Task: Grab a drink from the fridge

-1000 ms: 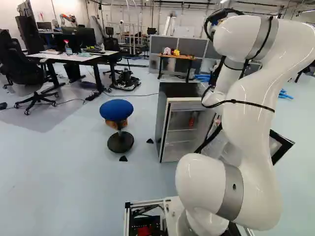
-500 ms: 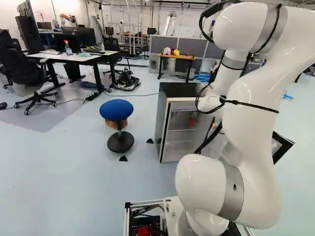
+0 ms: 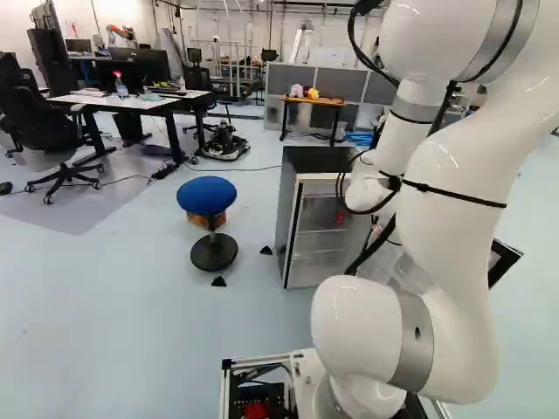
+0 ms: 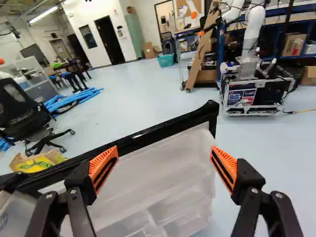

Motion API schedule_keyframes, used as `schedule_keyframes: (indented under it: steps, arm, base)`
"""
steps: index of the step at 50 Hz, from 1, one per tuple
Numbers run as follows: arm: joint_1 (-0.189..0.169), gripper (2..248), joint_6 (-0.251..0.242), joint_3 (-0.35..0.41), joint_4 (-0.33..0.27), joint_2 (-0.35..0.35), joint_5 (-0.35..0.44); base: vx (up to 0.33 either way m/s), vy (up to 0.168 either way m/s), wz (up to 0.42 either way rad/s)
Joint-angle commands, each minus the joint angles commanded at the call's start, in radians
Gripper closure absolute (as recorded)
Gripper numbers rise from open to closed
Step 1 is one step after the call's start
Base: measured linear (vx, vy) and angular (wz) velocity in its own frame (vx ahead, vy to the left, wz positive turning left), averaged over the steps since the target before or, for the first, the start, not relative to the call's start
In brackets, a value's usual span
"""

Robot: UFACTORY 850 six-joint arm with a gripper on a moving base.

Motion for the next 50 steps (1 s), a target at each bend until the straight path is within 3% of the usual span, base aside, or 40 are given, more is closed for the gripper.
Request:
schedule_keyframes:
  steps: [26,50]
  arm:
    - [0.05,3,0.0,0.162,-0.274,0.076,0.0]
    - [0.068,3,0.0,0.205,-0.526,0.038,0.001]
  base:
    - [0.0,0.0,0.0]
    - [0.0,0.0,0.0]
